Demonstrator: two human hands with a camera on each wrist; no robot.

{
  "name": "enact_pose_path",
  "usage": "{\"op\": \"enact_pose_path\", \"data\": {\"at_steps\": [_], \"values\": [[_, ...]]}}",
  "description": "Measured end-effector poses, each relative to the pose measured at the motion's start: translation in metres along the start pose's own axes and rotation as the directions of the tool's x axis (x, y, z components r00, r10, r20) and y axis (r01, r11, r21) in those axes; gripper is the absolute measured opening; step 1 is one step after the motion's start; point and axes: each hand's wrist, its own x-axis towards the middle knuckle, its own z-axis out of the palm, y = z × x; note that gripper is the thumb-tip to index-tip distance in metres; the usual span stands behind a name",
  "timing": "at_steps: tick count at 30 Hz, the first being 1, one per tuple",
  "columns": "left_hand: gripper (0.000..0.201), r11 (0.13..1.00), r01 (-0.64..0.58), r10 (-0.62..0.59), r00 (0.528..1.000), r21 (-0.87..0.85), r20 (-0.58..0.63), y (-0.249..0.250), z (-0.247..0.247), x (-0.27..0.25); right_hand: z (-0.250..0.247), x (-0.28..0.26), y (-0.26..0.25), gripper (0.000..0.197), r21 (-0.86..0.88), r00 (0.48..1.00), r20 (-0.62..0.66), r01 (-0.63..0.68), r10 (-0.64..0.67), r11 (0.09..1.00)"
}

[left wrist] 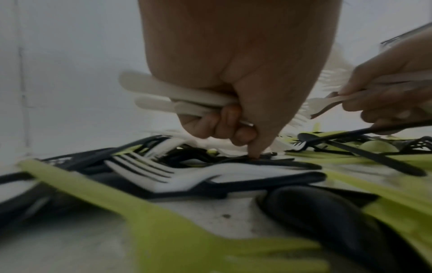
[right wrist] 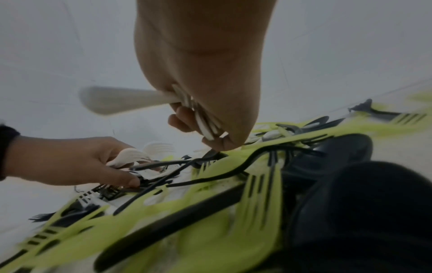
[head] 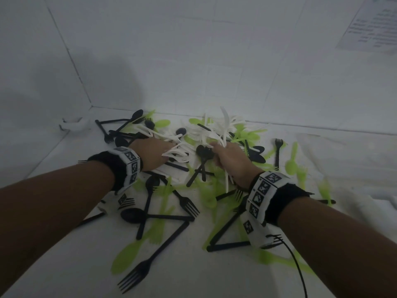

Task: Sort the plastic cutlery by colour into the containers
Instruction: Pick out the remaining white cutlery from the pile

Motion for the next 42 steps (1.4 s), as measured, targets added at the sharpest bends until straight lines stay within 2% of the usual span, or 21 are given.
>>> {"op": "enact_pose_path", "data": {"at_steps": [3, 5, 9, 12, 15, 18, 21, 23, 24, 26, 27, 28, 30, 32, 33, 35, 36, 38, 39, 42], "values": [[0.023, 0.991, 0.026, -0.021, 0.999, 0.135, -0.035, 0.007, 0.003, 0.006, -0.01, 0.001, 0.006, 0.049, -0.061, 0.997, -0.08, 0.0, -0.005, 0.998], [0.03, 0.986, 0.016, -0.007, 0.998, 0.166, -0.055, 0.007, 0.004, 0.009, -0.016, 0.001, 0.007, 0.043, -0.046, 0.995, -0.1, 0.006, -0.011, 0.999], [0.035, 0.99, -0.068, 0.085, 0.986, 0.121, -0.14, 0.003, 0.002, 0.008, -0.021, 0.002, 0.009, 0.036, -0.019, 0.993, -0.114, 0.005, -0.007, 1.0], [0.035, 0.99, -0.139, 0.137, 0.932, 0.019, -0.336, 0.002, -0.005, -0.004, -0.024, 0.003, 0.01, 0.033, 0.076, 0.995, -0.095, 0.016, -0.008, 0.997], [0.034, 0.977, -0.201, 0.146, 0.878, -0.074, -0.456, 0.011, -0.021, -0.014, -0.026, 0.004, 0.008, 0.024, 0.166, 0.996, -0.091, 0.014, 0.001, 0.986], [0.031, 0.95, -0.173, -0.004, 0.826, -0.261, -0.563, 0.026, -0.045, -0.019, -0.025, 0.005, 0.006, 0.02, 0.176, 0.996, -0.087, 0.028, -0.013, 0.984], [0.032, 0.795, -0.19, -0.257, 0.755, -0.576, -0.604, 0.036, -0.065, -0.022, -0.021, 0.009, 0.006, 0.014, 0.211, 0.998, -0.059, 0.018, -0.005, 0.977], [0.033, 0.669, -0.209, -0.38, 0.728, -0.714, -0.57, 0.039, -0.074, -0.021, -0.019, 0.009, 0.003, 0.016, 0.227, 0.999, -0.051, 0.023, -0.012, 0.974], [0.029, 0.596, -0.219, -0.423, 0.732, -0.773, -0.534, 0.042, -0.077, -0.02, -0.018, 0.008, 0.001, 0.018, 0.219, 0.999, -0.049, 0.034, -0.024, 0.975], [0.021, 0.466, -0.242, -0.441, 0.77, -0.851, -0.46, 0.051, -0.08, -0.022, -0.018, 0.005, -0.004, 0.022, 0.233, 0.999, -0.039, 0.038, -0.029, 0.972], [0.02, 0.449, -0.251, -0.422, 0.786, -0.857, -0.451, 0.056, -0.08, -0.024, -0.018, 0.003, -0.006, 0.024, 0.245, 0.999, -0.039, 0.03, -0.021, 0.969], [0.019, 0.476, -0.264, -0.382, 0.797, -0.839, -0.468, 0.062, -0.081, -0.028, -0.019, 0.001, -0.008, 0.026, 0.258, 0.999, -0.038, 0.022, -0.012, 0.966], [0.02, 0.621, -0.297, -0.229, 0.816, -0.726, -0.53, 0.075, -0.077, -0.038, -0.021, 0.0, -0.011, 0.029, 0.281, 1.0, -0.026, -0.002, 0.01, 0.96], [0.014, 0.739, -0.318, -0.049, 0.854, -0.594, -0.518, 0.09, -0.065, -0.047, -0.025, -0.003, -0.013, 0.031, 0.34, 0.999, -0.002, -0.034, 0.037, 0.94], [0.015, 0.744, -0.337, 0.023, 0.876, -0.577, -0.482, 0.098, -0.057, -0.051, -0.027, -0.006, -0.014, 0.031, 0.392, 0.999, 0.002, -0.047, 0.05, 0.919], [0.039, 0.739, -0.392, 0.146, 0.887, -0.548, -0.437, 0.111, -0.036, -0.057, -0.035, -0.014, -0.014, 0.028, 0.503, 0.997, 0.004, -0.063, 0.071, 0.862], [0.04, 0.735, -0.42, 0.203, 0.885, -0.532, -0.419, 0.117, -0.024, -0.057, -0.039, -0.017, -0.014, 0.025, 0.547, 0.997, 0.01, -0.07, 0.077, 0.834], [0.025, 0.743, -0.469, 0.307, 0.873, -0.477, -0.38, 0.127, -0.005, -0.058, -0.047, -0.023, -0.008, 0.021, 0.611, 0.996, 0.008, -0.075, 0.088, 0.788], [0.022, 0.741, -0.474, 0.326, 0.873, -0.476, -0.362, 0.132, 0.002, -0.057, -0.051, -0.026, -0.004, 0.021, 0.611, 0.996, -0.013, -0.066, 0.093, 0.789], [0.04, 0.689, -0.43, 0.267, 0.899, -0.583, -0.347, 0.148, 0.014, -0.05, -0.063, -0.032, 0.006, 0.021, 0.549, 0.982, -0.119, -0.056, 0.145, 0.834]]}}
